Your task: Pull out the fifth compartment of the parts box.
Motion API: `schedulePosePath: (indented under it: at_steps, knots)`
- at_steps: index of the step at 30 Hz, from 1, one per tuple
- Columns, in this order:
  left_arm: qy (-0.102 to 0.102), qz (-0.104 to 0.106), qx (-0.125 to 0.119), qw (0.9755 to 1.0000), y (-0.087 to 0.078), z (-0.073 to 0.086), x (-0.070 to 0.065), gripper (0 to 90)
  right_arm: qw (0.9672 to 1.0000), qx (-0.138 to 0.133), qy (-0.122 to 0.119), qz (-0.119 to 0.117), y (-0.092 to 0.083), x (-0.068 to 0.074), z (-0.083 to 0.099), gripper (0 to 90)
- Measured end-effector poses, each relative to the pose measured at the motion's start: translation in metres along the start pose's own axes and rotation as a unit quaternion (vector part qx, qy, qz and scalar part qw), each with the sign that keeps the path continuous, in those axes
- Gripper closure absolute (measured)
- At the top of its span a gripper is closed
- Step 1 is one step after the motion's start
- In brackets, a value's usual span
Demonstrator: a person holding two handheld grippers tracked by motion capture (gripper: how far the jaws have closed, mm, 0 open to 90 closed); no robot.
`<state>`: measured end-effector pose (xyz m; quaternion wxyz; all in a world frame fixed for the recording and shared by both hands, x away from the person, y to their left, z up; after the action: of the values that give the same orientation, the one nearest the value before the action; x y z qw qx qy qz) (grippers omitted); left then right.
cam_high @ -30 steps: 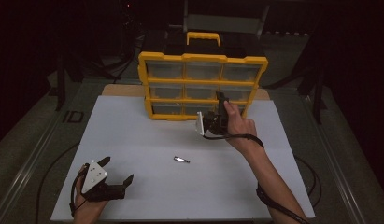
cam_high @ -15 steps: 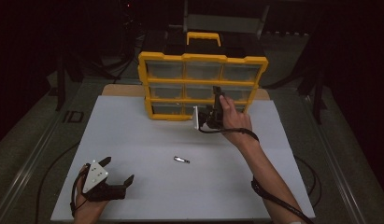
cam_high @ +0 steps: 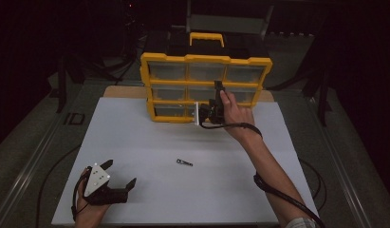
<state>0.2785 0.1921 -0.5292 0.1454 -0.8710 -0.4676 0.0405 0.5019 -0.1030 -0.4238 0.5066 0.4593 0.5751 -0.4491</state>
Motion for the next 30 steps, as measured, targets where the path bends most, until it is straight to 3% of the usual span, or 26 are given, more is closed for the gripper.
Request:
schedulePosePath:
  at_steps: [13, 26, 30]
  knots:
    - [0.001, 0.003, 0.003, 1.0000, 0.001, 0.001, -0.001, 0.4, 0.9995, 0.005, -0.027, 0.014, 0.015, -0.004, -0.004, 16.1]
    - [0.002, 0.004, 0.003, 1.0000, 0.001, 0.001, -0.002, 0.4, 0.9982, 0.004, -0.043, 0.041, 0.017, -0.009, -0.005, 35.6]
    - [0.003, 0.005, 0.004, 1.0000, 0.001, 0.001, -0.002, 0.4, 0.9978, 0.003, -0.052, 0.040, 0.016, -0.006, -0.005, 40.9]
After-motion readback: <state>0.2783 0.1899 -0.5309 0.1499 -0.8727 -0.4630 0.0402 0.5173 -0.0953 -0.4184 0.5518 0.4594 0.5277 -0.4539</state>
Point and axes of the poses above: each handheld gripper's, and its own axes: y roughly forward along the jaws, z roughly out of its underside, x roughly to its left, the point moved 8 cm from there along y, roughly forward along the jaws, and after that the axes turned 9 degrees about -x, right-handed, at the moved point
